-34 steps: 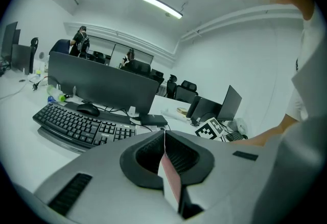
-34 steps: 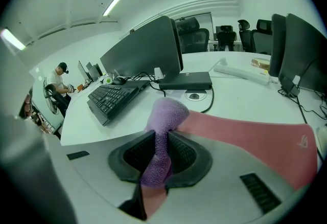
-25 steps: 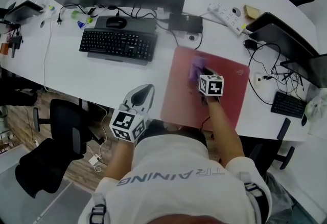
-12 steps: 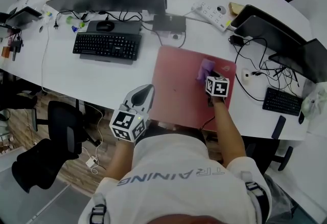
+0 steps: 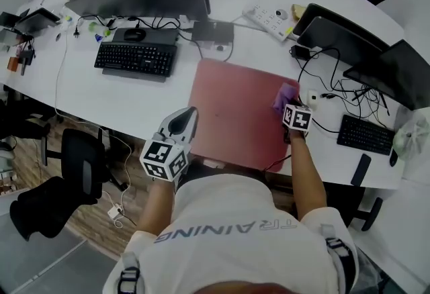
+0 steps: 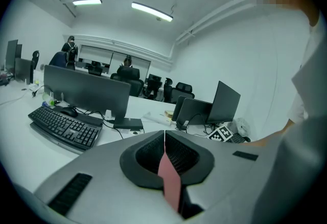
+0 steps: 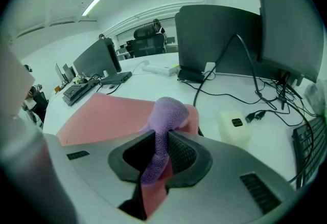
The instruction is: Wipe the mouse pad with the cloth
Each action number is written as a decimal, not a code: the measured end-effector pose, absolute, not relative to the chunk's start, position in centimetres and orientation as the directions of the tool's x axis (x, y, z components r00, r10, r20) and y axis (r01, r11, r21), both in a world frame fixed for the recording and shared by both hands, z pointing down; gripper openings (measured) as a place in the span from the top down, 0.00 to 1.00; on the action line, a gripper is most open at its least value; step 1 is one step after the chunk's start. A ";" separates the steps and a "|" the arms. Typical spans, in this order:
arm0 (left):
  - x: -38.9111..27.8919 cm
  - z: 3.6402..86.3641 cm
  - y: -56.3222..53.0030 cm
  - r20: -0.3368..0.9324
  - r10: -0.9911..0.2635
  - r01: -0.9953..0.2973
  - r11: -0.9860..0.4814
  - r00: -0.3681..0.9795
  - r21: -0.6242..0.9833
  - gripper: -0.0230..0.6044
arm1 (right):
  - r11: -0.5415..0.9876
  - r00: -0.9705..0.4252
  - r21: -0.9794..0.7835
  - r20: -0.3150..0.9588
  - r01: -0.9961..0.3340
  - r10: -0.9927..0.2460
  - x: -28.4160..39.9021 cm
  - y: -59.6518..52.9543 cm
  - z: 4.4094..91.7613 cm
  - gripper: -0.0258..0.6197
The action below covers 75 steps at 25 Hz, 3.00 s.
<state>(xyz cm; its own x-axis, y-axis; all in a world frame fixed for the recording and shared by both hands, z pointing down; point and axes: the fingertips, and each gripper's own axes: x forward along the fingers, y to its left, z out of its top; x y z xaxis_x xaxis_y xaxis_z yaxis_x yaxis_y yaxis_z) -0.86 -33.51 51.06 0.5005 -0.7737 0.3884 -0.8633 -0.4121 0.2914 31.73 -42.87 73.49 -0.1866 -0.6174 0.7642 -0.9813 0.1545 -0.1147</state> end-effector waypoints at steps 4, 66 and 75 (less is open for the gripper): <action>0.3 50.7 -32.9 0.389 -0.771 -0.861 -0.418 0.505 0.288 0.91 | 0.153 -0.171 -0.095 0.765 -0.984 -0.621 34.2 -41.7 73.8 0.82; -12.8 52.0 -33.2 0.398 -0.678 -0.786 -0.515 0.618 0.343 0.91 | 0.370 -0.399 -0.226 0.768 -0.901 -0.501 2.9 -35.0 73.6 0.82; -5.8 51.8 -32.9 0.403 -0.652 -0.767 -0.542 0.642 0.344 0.91 | 0.315 -0.365 -0.225 0.778 -0.922 -0.512 11.3 -33.9 73.9 0.82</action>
